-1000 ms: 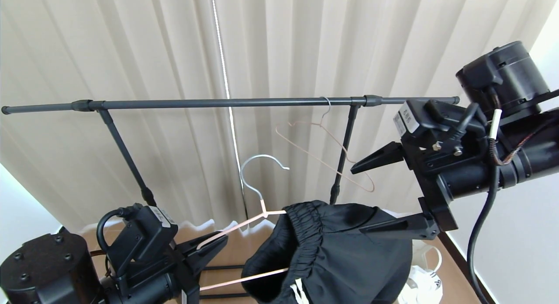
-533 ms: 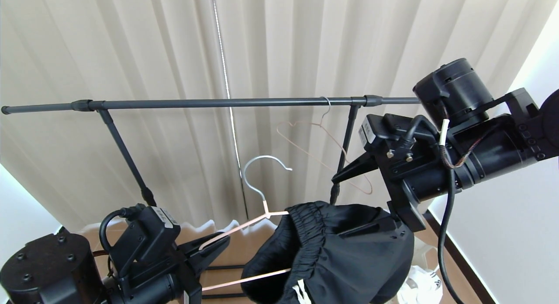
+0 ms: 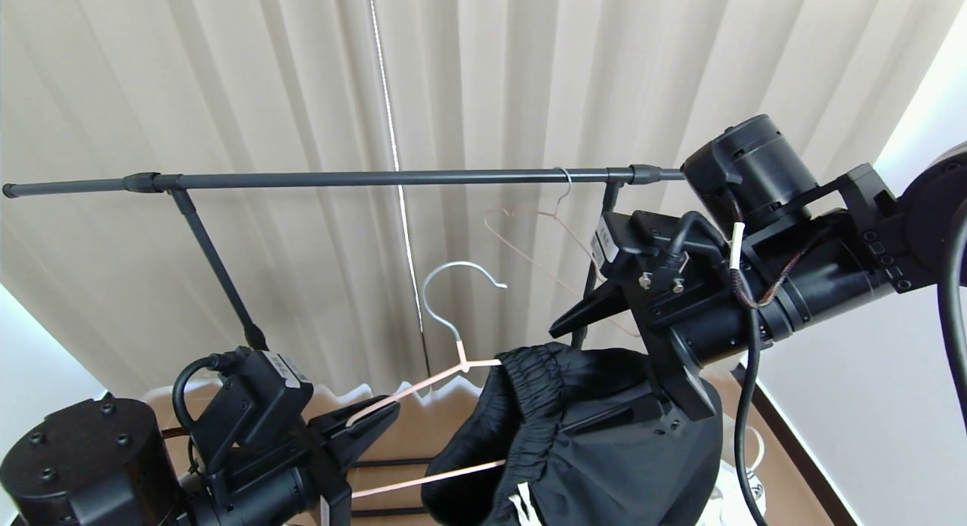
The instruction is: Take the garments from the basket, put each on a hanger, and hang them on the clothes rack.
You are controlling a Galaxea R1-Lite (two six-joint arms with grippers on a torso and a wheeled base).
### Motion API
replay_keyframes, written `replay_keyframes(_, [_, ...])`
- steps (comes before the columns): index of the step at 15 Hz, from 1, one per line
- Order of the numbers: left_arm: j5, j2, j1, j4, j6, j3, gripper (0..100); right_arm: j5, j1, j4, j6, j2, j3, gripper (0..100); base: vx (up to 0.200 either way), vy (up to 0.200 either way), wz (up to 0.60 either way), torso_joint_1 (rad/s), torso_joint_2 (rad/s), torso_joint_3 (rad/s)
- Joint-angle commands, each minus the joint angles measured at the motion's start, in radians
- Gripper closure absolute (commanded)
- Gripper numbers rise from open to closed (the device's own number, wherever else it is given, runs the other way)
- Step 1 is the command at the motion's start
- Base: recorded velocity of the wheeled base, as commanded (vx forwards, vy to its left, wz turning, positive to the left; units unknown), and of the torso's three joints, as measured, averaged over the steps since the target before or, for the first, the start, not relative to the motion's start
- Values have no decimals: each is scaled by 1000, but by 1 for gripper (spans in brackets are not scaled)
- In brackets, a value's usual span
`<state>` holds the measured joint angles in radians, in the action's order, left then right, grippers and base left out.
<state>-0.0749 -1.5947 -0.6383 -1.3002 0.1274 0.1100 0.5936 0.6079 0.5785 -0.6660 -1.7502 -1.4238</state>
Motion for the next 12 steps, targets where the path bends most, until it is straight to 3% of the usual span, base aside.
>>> replay_keyframes(1, [0, -2, -1, -1, 0, -1, 100, -2, 6, 0, 2, -17, -1, 0, 0, 0, 0, 0, 0, 0])
replay_keyframes(12, [1, -1, -4, -16, -5, 0, 100, -49, 21, -3, 31, -54, -50, 0, 0, 0, 0, 0, 0, 0])
